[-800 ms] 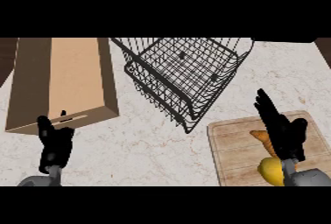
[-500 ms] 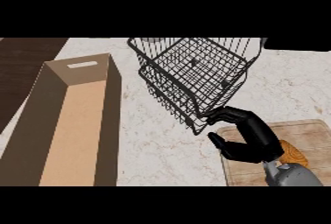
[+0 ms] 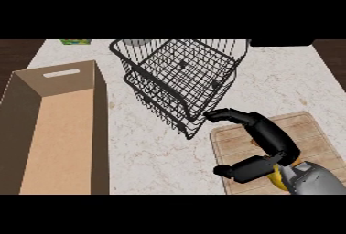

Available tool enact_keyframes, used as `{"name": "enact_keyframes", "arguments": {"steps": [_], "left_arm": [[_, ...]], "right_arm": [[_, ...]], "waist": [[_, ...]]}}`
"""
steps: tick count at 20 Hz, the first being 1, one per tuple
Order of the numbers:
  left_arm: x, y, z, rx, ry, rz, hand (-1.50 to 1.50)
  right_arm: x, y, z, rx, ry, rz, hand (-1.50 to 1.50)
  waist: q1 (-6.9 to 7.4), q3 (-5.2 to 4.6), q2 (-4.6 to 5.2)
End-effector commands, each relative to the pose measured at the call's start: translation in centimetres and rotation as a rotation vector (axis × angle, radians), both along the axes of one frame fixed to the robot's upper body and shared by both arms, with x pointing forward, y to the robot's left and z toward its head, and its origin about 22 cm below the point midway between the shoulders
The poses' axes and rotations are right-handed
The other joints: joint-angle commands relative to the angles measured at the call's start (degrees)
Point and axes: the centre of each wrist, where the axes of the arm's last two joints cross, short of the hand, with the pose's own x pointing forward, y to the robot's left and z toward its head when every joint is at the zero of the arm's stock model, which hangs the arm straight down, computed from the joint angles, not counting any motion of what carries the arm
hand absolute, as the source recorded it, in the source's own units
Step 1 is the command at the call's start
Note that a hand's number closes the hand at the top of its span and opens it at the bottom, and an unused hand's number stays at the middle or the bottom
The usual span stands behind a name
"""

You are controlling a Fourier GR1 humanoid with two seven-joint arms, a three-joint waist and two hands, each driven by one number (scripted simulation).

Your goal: Pick the croissant from the cutting board and place it in the tiered basket

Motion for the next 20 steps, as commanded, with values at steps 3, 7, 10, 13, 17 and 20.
{"name": "enact_keyframes", "arguments": {"steps": [3,7,10,13,17,20], "left_arm": [[7.8,-0.6,6.5,0.121,-0.653,-0.21,0.0],[7.3,-0.2,6.4,0.161,-0.628,-0.213,0.0],[6.9,0.0,6.5,0.187,-0.62,-0.218,0.0],[6.7,0.1,6.7,0.205,-0.621,-0.215,0.0],[6.6,0.4,6.9,0.241,-0.636,-0.22,0.0],[6.4,0.5,7.2,0.258,-0.654,-0.227,0.0]], "right_arm": [[0.5,-0.8,2.2,-0.233,-0.069,0.166,-1.5],[1.1,-2.8,4.6,-0.565,-0.123,0.205,-1.5],[1.6,-3.6,7.1,-0.752,-0.196,0.203,-1.5],[1.5,-4.2,8.5,-0.903,-0.234,0.212,-1.5],[1.4,-4.5,9.8,-1.037,-0.265,0.212,-1.5],[1.0,-3.9,10.4,-1.085,-0.29,0.226,-1.5]], "waist": [[-4.34,-0.93,-0.4],[-6.0,-1.54,-1.29],[-6.79,-1.68,-1.72],[-8.18,-1.6,-1.64],[-8.74,-1.49,-1.26],[-9.13,-1.38,-1.22]]}}
